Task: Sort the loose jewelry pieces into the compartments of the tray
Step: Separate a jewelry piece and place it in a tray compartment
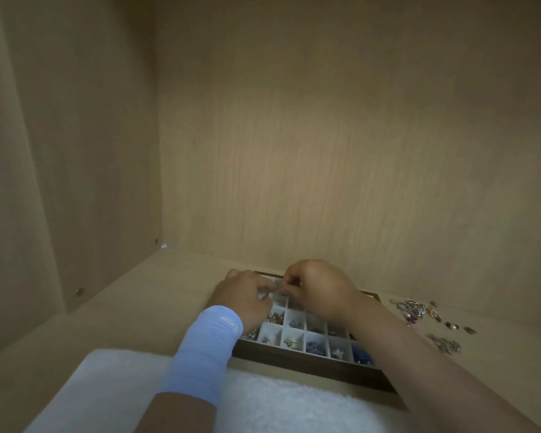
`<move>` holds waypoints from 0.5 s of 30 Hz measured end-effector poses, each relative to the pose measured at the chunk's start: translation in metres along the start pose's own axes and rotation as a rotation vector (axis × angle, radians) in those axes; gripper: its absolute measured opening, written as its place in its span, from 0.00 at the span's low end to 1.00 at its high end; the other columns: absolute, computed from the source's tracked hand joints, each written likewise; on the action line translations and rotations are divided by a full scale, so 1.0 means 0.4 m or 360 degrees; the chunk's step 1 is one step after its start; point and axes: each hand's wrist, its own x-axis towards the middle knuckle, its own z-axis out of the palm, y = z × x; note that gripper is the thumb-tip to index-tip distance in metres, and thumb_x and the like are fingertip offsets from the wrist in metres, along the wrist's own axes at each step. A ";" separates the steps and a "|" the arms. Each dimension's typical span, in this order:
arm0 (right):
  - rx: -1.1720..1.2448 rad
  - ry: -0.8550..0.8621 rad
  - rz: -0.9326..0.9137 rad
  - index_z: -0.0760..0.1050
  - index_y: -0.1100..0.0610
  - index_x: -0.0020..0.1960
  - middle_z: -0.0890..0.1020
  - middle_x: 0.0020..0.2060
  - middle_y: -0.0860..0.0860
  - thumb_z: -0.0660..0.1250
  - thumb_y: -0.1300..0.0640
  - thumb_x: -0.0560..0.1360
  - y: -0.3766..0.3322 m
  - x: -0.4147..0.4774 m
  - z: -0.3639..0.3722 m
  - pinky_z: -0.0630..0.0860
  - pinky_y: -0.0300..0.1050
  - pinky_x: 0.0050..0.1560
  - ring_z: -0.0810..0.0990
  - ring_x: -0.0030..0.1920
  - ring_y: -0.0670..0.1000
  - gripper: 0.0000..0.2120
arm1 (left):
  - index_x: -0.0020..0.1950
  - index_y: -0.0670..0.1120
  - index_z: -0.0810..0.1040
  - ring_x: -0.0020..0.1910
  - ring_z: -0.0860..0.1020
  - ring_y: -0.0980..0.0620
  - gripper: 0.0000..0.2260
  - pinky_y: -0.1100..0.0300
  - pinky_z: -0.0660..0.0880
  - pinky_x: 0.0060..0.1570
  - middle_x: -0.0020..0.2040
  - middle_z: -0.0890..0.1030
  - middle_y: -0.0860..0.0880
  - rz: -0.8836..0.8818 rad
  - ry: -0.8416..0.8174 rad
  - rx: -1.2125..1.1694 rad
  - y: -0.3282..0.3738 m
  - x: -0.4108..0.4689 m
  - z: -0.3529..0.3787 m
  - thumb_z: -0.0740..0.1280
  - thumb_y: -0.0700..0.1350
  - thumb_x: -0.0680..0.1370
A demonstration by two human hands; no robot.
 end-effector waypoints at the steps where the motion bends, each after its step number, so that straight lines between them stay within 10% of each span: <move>1: -0.0013 -0.0018 0.0009 0.82 0.47 0.46 0.76 0.35 0.39 0.68 0.49 0.78 -0.003 0.006 0.002 0.68 0.38 0.35 0.75 0.36 0.39 0.05 | 0.62 0.63 0.78 0.64 0.72 0.49 0.17 0.54 0.68 0.67 0.62 0.76 0.53 0.0013 -0.0008 0.0037 0.000 0.002 0.002 0.63 0.48 0.77; 15: -0.0139 -0.0118 0.0085 0.84 0.48 0.46 0.76 0.38 0.41 0.70 0.52 0.76 0.022 -0.007 0.014 0.72 0.42 0.41 0.75 0.40 0.45 0.05 | 0.64 0.59 0.76 0.67 0.65 0.50 0.17 0.56 0.61 0.67 0.67 0.73 0.54 0.0232 -0.0009 0.0264 0.039 0.001 0.042 0.62 0.51 0.76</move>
